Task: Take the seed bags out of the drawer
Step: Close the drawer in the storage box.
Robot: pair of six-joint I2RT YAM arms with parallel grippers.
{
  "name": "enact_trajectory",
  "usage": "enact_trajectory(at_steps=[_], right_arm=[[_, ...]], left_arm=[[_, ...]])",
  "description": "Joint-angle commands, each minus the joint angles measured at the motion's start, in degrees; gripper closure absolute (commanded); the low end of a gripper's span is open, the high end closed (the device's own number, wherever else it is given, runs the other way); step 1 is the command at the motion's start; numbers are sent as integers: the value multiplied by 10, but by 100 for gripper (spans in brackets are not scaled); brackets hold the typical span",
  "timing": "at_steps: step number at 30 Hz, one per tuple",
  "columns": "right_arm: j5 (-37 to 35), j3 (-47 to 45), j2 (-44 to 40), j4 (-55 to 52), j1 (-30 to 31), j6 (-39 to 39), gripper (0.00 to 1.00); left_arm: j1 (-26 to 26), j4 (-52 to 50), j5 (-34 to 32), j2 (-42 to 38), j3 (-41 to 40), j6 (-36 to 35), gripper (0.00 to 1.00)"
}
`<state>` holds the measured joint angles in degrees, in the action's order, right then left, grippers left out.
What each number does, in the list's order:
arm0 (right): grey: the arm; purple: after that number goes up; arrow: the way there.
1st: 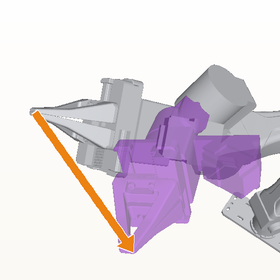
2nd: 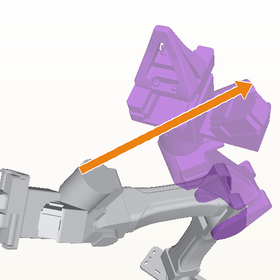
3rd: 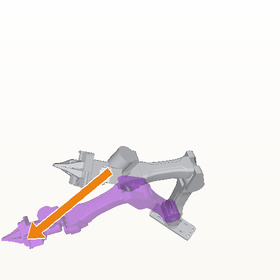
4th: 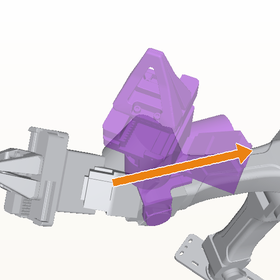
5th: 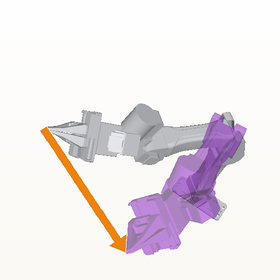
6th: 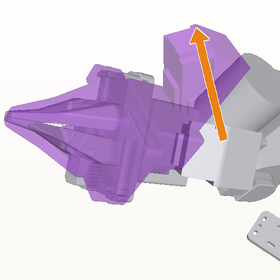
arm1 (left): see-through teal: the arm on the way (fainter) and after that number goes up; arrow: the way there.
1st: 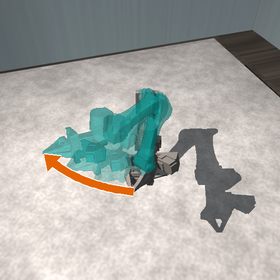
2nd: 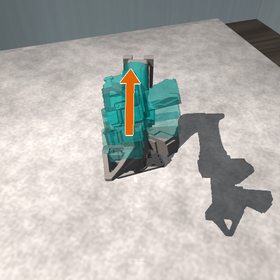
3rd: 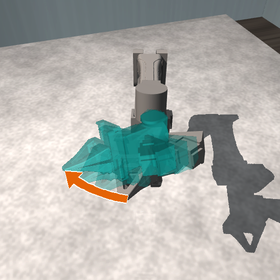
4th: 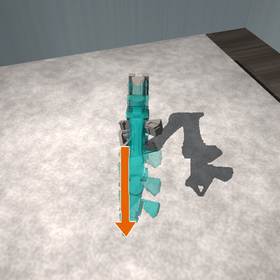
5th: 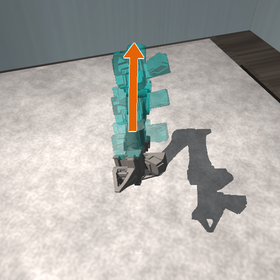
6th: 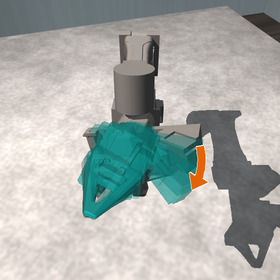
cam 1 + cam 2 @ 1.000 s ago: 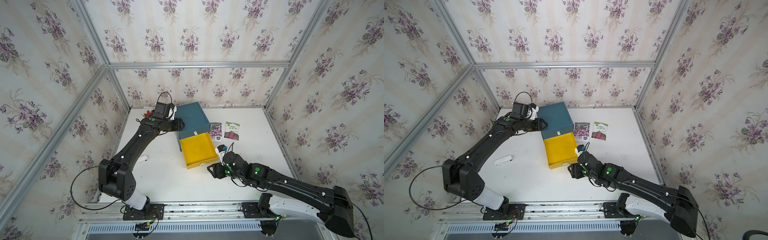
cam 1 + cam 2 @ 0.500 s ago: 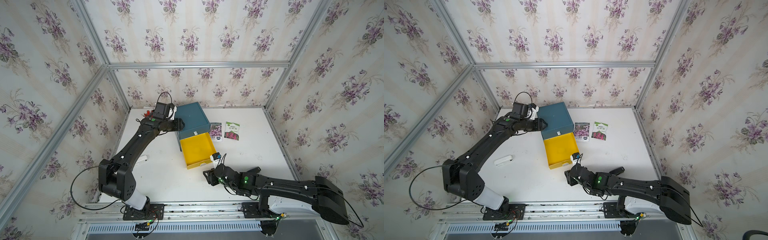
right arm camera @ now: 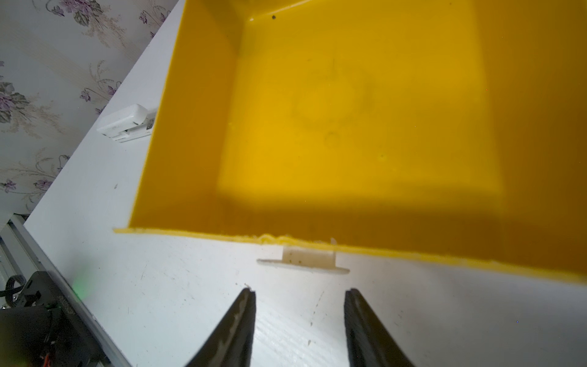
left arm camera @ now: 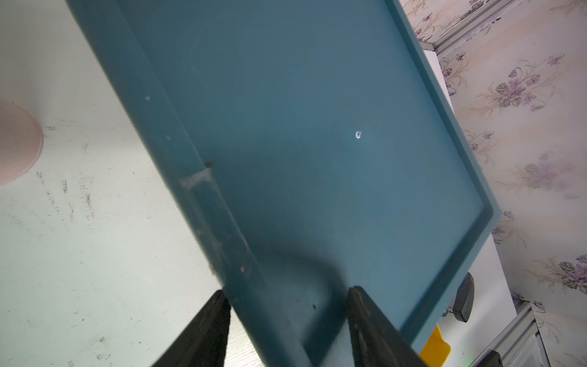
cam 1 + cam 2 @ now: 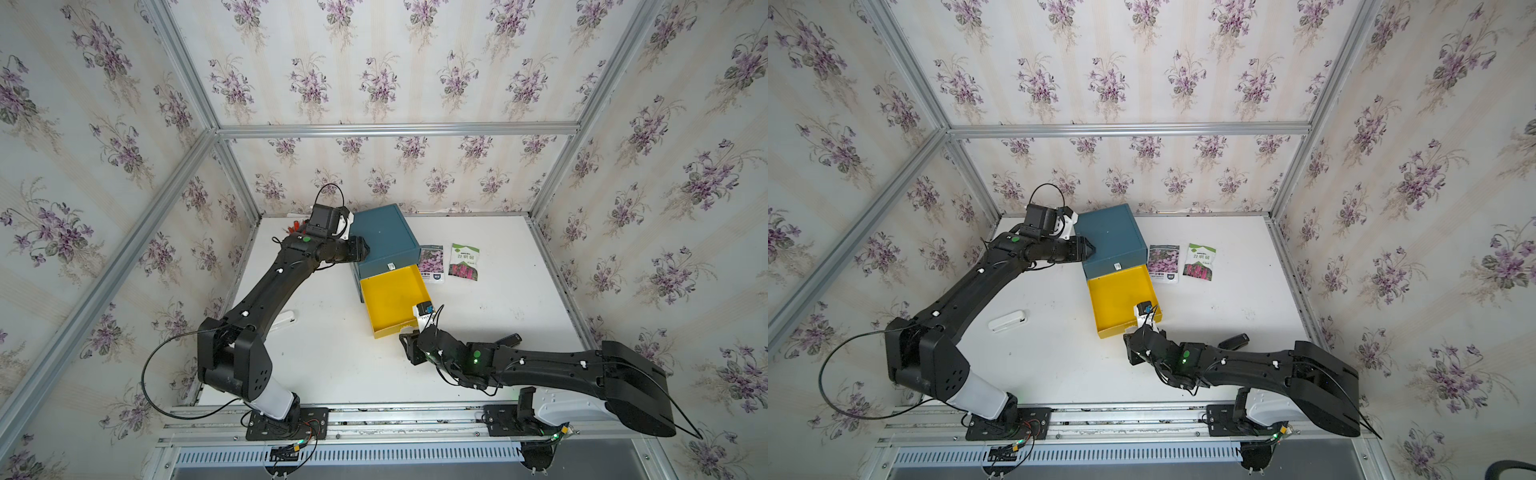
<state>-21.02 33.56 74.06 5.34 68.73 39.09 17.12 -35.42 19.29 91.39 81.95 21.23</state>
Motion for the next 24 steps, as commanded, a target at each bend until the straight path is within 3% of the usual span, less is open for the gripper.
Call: enact_trajectory(at_steps=[1,8,24], right_arm=[[-26,10,8,14,0,-14,53],[-27,24,22,26,-14,-39,61],[-19,65,61,56,-54,-83,62]], left_arm=[[3,-119,-16,9,-9,-32,39],[3,-121,-16,9,-9,-36,39],[2,-124,-13,11,-10,-42,39]])
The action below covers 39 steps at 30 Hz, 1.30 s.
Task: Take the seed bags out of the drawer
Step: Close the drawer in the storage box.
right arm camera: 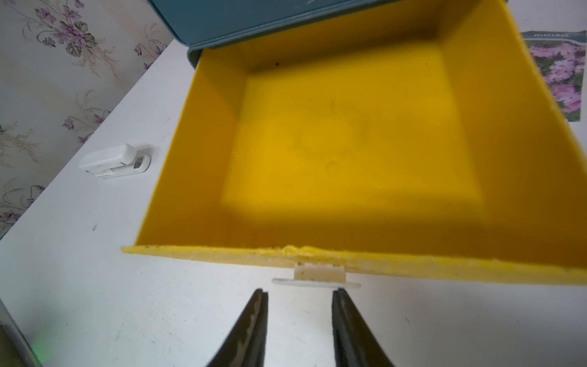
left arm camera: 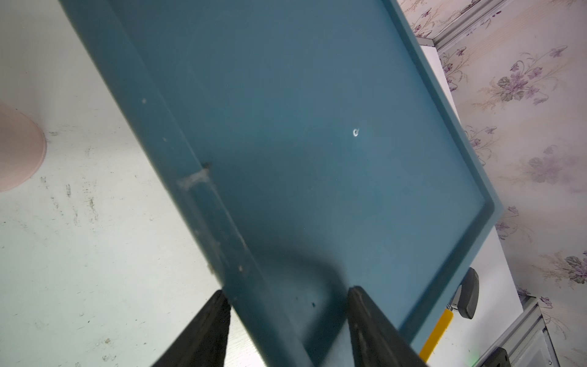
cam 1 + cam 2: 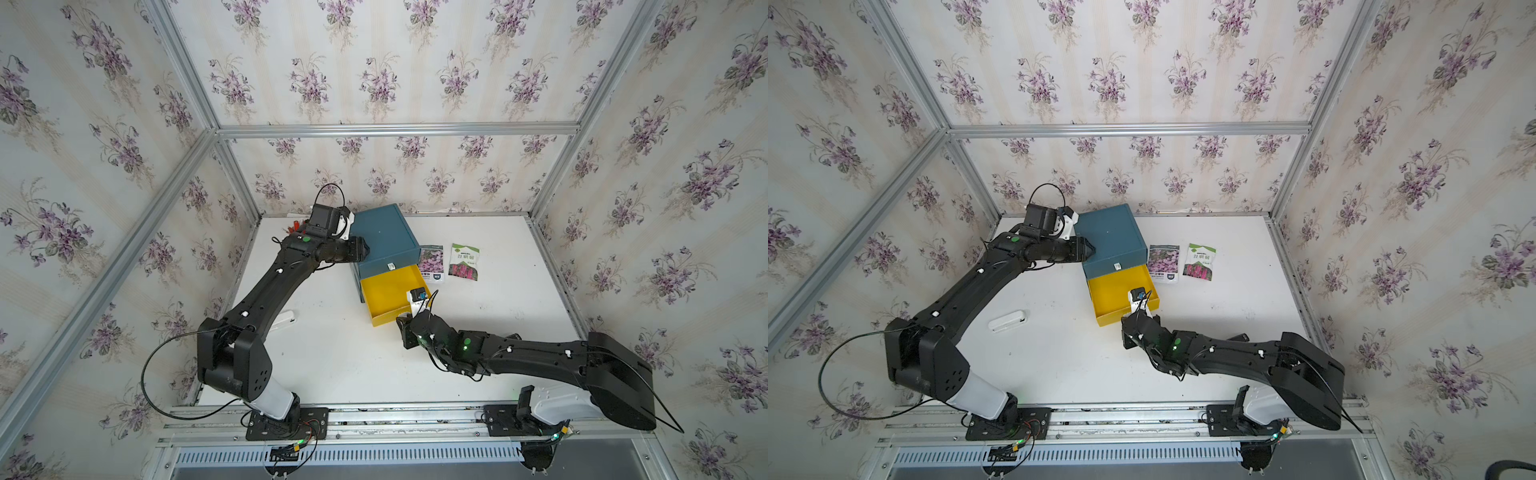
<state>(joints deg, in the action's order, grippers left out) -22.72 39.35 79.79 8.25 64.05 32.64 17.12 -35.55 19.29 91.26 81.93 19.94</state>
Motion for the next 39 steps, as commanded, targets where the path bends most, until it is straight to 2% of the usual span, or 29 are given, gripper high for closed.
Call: enact_trajectory(at_steps=[1,18,39], right_arm=[[2,9,6,31,-12,-22,62],[60,78,96,105,-71,-79,64],[86,159,199,186,-85,-97,67]], left_arm=[[2,-123,-12,12,-10,-29,39],[1,-124,-12,16,-10,-32,39],[-9,-143,-23,21,1,-49,38]])
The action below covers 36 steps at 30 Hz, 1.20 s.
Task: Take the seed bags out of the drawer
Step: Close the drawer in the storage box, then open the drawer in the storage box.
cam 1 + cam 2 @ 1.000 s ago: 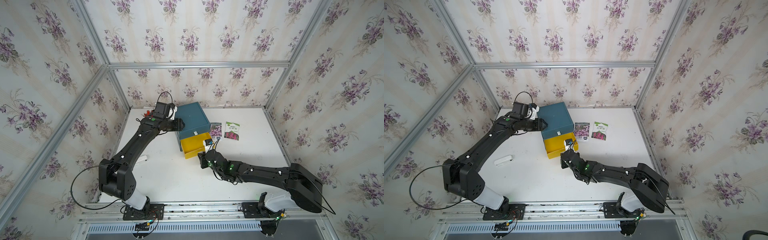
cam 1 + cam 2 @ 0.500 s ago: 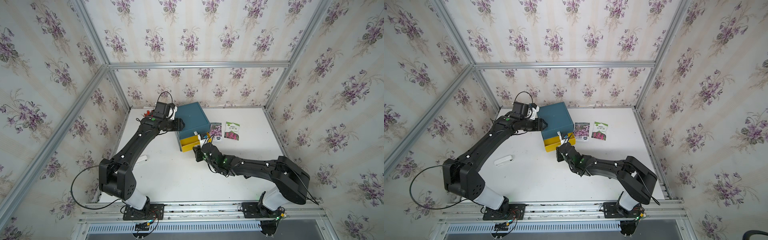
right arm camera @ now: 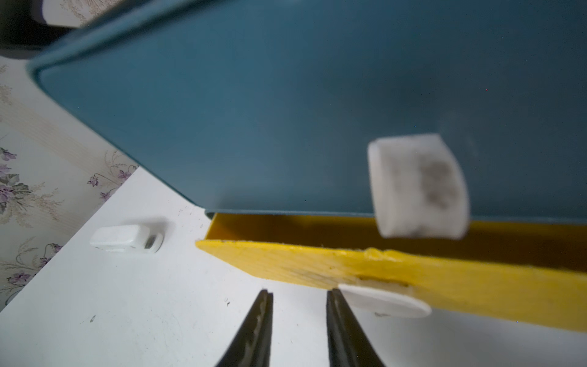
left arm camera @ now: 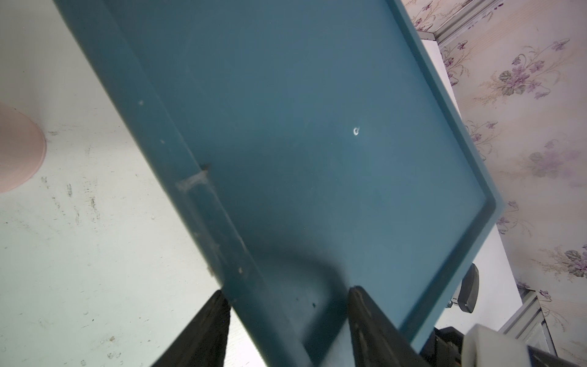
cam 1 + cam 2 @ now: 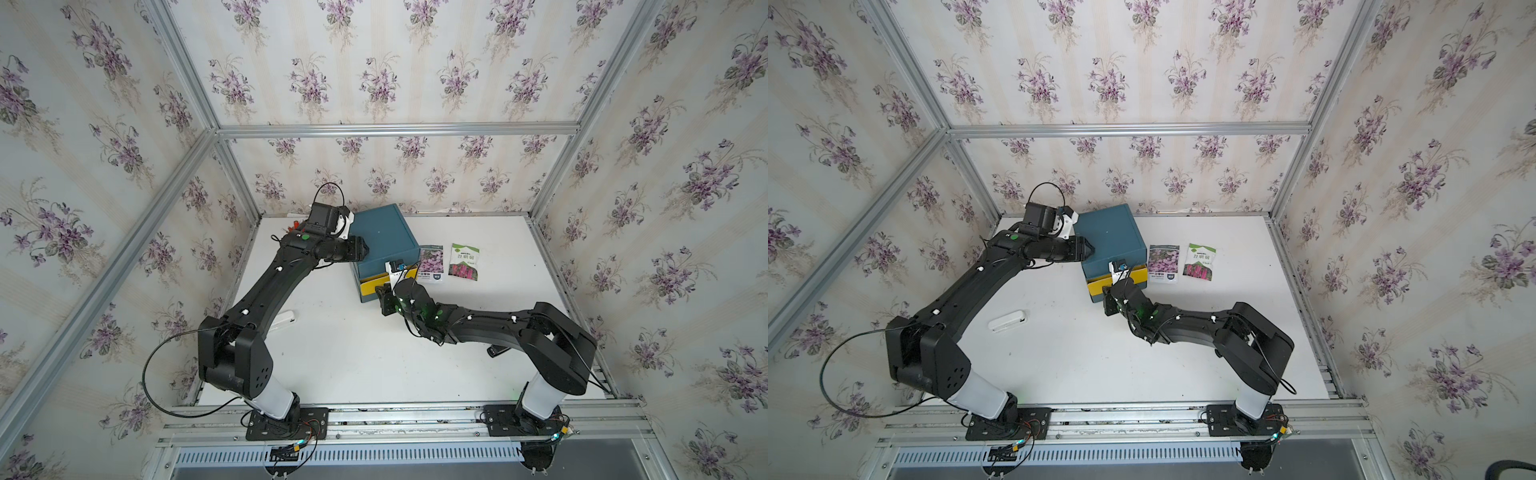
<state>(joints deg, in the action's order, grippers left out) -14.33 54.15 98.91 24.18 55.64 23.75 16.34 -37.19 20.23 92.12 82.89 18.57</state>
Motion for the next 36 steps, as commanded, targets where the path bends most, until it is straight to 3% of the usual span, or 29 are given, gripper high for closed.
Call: enact_trajectory(at_steps=[1,18,24,29,36], right_arm=[[2,15,12,29,-1,-9,68],[-11,42,54,47,-4,9,69],[-11,2,3,25,-3,30,60],[6,-44,-46,-6,-4,72,53],[67,-93,-57,-37,-25,188,52]], left_arm=[[-1,-126,-32,14,-7,-36,38],[-4,-134,-27,20,1,-44,38],[-4,-132,-26,21,3,-45,38],[-5,-130,-24,24,5,-45,38],[-4,-126,-22,25,3,-43,38]])
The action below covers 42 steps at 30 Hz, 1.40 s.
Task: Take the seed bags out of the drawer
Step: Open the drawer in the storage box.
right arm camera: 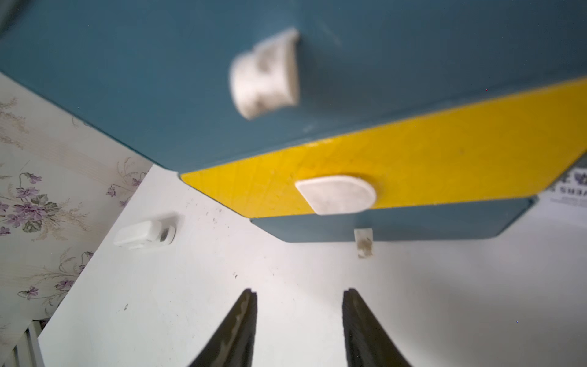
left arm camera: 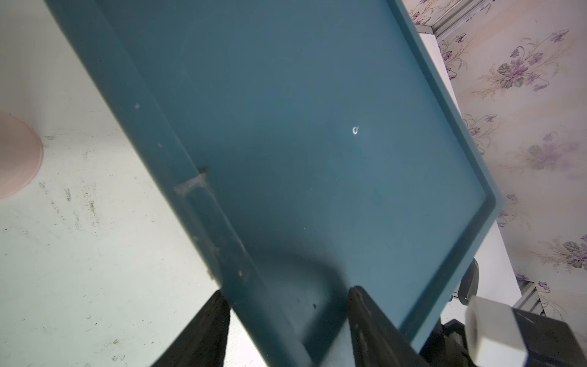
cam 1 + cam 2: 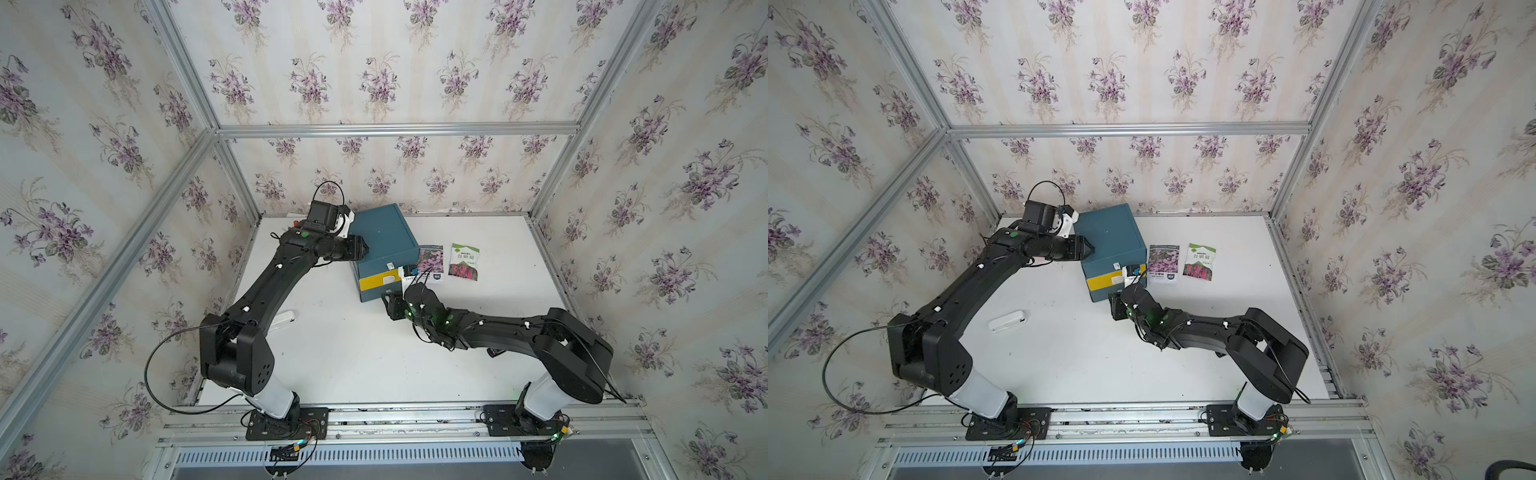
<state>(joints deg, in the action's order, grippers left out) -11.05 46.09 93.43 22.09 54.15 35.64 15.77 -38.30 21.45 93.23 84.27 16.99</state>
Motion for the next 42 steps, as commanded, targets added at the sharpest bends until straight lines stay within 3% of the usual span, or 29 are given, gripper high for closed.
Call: enact_trajectory(at_steps=[1,5,13,26,35,42], right_arm=[[52,-21,0,-6,-18,87,52],[106,-45,16,37,-48,144,53],[168,-36,58,90,-81,186,53],[167,-35,117,189,-89,240,49],[151,-42,155,279,-91,272,53],[139,-29,172,285,-93,276,57]], left_arm=[[1,-114,-34,13,-11,-28,38],[1,-115,-33,13,-12,-28,38],[1,-117,-34,11,-14,-28,38],[0,-119,-36,11,-11,-28,38],[0,-122,-37,12,-9,-32,38],[-5,-124,-37,11,-9,-35,38]])
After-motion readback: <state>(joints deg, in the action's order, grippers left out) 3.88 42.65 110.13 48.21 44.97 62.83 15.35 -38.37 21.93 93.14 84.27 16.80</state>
